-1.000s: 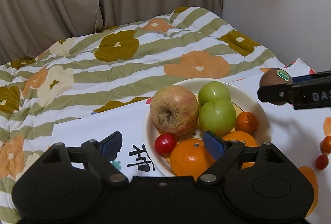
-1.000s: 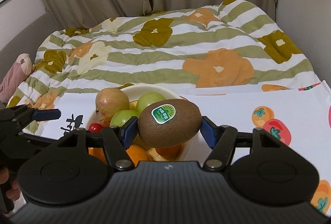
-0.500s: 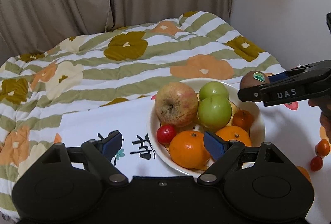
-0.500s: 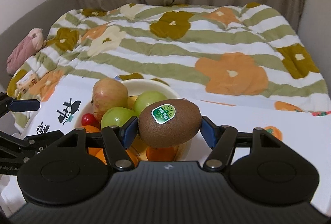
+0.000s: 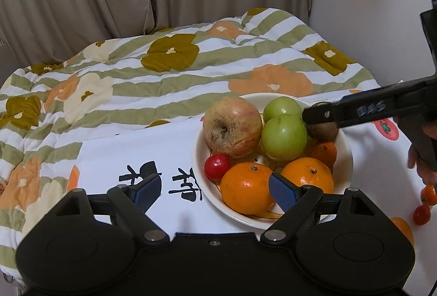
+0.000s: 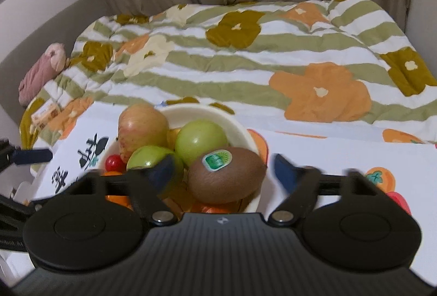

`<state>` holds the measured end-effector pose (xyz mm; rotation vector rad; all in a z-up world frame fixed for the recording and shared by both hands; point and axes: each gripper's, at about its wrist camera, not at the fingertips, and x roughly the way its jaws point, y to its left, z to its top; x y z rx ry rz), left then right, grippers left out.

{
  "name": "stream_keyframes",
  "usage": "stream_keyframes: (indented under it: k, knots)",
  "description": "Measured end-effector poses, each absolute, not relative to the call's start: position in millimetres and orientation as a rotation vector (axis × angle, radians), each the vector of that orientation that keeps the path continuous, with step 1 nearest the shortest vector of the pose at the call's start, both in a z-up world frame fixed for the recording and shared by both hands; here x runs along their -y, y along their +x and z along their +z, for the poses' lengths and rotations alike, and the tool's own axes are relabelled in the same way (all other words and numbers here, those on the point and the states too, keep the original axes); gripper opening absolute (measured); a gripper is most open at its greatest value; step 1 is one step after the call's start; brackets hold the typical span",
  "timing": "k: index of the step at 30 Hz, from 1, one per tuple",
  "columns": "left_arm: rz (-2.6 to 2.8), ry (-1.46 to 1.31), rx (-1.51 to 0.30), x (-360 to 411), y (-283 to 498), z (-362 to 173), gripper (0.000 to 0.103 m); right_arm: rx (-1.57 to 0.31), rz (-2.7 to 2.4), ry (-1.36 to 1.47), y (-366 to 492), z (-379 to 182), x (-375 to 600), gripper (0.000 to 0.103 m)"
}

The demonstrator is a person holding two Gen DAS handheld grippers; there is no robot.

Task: Organize fruits
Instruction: 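Open both tools to release the tomato and kiwi and withdraw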

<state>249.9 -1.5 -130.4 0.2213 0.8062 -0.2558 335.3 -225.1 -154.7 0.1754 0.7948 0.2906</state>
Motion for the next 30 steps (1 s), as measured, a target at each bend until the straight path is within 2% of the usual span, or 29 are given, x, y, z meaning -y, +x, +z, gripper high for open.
stream_keyframes:
  k: [16, 30]
  knots:
    - [-0.229, 0.214, -0.783, 2, 234, -118, 0.089, -0.795, 0.272, 0.129, 304, -127, 225, 0.103]
    - [-0.191, 0.206, -0.694, 16, 186, -76, 0.089, -0.744, 0.232, 0.078, 235, -79, 247, 0.103]
